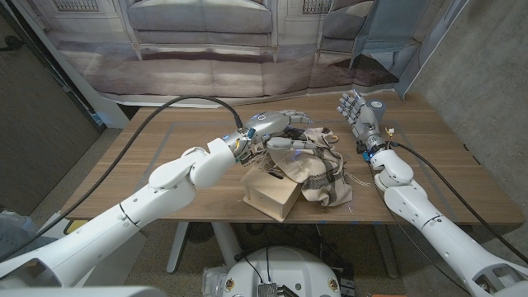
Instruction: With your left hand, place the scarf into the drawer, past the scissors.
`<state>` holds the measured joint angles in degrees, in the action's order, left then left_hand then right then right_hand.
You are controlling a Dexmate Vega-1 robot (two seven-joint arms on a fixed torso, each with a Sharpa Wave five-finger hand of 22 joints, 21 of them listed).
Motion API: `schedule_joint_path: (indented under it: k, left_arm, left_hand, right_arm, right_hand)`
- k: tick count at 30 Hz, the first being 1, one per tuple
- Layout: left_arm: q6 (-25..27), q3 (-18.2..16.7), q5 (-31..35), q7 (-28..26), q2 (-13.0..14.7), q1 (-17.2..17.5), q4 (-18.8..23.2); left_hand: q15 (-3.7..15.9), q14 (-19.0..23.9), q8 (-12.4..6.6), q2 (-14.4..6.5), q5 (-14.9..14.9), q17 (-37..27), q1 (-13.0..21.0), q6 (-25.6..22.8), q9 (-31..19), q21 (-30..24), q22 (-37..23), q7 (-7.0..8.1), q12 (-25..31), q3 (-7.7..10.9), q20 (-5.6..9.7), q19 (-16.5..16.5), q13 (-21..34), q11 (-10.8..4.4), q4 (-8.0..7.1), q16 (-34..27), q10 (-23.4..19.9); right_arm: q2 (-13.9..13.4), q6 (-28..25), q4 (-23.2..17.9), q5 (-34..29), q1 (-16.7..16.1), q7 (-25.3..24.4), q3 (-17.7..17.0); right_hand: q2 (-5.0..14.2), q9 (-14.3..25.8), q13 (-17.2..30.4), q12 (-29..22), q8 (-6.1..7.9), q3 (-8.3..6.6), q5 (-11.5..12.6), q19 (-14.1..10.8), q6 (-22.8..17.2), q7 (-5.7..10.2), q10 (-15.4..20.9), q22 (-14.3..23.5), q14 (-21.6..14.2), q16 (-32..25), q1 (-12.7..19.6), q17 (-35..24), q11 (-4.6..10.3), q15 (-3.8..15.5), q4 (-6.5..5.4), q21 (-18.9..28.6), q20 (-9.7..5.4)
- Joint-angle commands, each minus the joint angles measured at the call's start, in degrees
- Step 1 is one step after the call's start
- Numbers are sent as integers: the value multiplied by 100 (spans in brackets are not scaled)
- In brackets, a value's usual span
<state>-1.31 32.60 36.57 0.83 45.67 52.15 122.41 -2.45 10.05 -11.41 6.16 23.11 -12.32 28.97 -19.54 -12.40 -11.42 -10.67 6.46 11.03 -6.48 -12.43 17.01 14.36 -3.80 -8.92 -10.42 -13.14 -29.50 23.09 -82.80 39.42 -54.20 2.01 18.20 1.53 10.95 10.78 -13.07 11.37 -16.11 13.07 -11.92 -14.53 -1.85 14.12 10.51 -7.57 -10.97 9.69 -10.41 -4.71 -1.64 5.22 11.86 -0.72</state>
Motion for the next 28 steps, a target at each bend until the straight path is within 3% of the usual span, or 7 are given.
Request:
schedule_joint_path:
  k: [1,28]
  left_arm:
    - [4,-128,-169,-24,-40,-34,88]
    - [3,-327,-139,-327,9,51,193]
  left_hand:
    - [6,-5,21,9,25,-9,-50,29,-10,22,-16,5,41,-43,9,-40,1,-26,-20,-54,24]
    - [7,12,-34,-48,69,22,-90,-32,-11,35,-15,20,83,-91,9,-136,-22,-46,3,-77,-9]
  right_arm:
    - [-31,22,-35,23,-39,1,-39]
    - [24,51,38,1,-12,-20,-20]
  right_hand:
    - [44,16,31,16,5,-22,-21,-23,-12,24,54,20,-45,23,17,-13,20,-13,29,-2,51]
    - [53,16,31,18,3,-18,-22,-20,-6,33,53,21,-47,24,19,-13,25,-5,33,-5,51]
